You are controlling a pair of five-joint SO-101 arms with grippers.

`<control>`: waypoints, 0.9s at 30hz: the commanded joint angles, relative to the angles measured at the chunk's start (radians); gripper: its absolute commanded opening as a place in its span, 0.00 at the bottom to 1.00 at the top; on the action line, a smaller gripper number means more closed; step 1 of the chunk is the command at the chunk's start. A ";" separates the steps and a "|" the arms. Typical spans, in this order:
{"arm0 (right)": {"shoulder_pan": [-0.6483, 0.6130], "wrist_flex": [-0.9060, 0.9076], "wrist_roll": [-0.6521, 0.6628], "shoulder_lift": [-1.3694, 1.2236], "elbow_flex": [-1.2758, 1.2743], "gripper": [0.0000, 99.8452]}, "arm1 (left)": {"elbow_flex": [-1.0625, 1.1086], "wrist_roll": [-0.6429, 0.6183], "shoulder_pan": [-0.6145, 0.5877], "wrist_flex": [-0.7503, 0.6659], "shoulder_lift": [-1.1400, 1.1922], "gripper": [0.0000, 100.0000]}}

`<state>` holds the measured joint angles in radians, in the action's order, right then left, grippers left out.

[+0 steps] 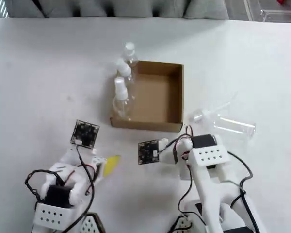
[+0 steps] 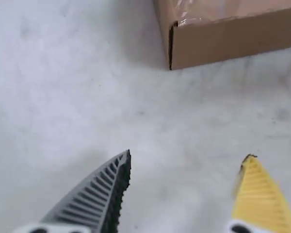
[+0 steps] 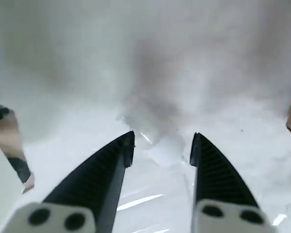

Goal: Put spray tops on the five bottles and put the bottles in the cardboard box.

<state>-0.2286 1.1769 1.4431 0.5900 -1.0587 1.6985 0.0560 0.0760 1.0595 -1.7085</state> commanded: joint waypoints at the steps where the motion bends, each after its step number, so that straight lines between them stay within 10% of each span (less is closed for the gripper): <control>1: -0.015 0.124 -0.005 0.016 0.112 0.17 | 0.000 0.008 -0.013 0.005 0.013 0.33; 27: -0.031 -0.239 0.052 0.005 -0.173 0.16 | 0.000 0.011 -0.008 0.021 0.010 0.33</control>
<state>-0.2716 1.0188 1.5106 0.5930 -1.2121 1.6985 0.0575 0.0760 1.0671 -1.7085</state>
